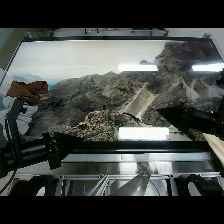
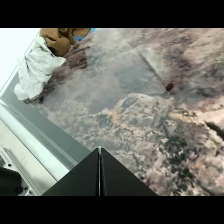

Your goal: Fold the shirts.

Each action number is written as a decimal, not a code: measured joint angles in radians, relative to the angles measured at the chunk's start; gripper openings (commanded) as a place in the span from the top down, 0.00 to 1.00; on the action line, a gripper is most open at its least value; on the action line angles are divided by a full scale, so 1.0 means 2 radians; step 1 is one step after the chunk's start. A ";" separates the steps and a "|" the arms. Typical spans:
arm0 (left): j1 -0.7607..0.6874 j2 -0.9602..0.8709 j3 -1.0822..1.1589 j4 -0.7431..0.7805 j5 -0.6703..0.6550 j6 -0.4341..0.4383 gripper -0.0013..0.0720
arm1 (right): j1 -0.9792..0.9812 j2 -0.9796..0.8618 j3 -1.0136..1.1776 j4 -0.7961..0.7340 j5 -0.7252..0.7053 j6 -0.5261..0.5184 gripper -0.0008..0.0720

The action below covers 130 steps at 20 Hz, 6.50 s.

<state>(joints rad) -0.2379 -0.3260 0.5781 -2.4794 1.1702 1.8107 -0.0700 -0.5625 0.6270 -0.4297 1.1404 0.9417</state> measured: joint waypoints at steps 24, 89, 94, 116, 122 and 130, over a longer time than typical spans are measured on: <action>0.307 -0.803 0.685 0.413 0.110 0.033 0.00 | 0.000 0.000 0.000 0.000 0.000 0.000 0.95; -0.011 -0.590 0.348 0.008 0.103 0.080 0.97 | 0.003 -0.350 0.069 0.083 0.069 -0.047 0.96; 0.082 -0.455 0.474 0.008 0.127 0.049 0.97 | -0.129 -0.204 0.213 0.099 0.097 -0.021 0.96; 0.134 -0.456 0.227 0.017 0.131 0.087 0.00 | -0.190 -0.141 0.032 -0.114 0.031 0.050 0.37; 0.213 -0.541 0.232 0.026 0.197 0.092 0.01 | -0.190 -0.207 0.012 -0.251 0.013 0.126 0.37; 0.236 -0.565 0.155 0.023 0.062 0.094 0.03 | -0.167 -0.345 0.010 -0.180 -0.029 0.116 0.37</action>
<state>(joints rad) 0.2333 -1.4559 0.8883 -2.4344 1.2934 1.9991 -0.4042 -1.2530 0.6460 -0.7895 1.0817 1.1736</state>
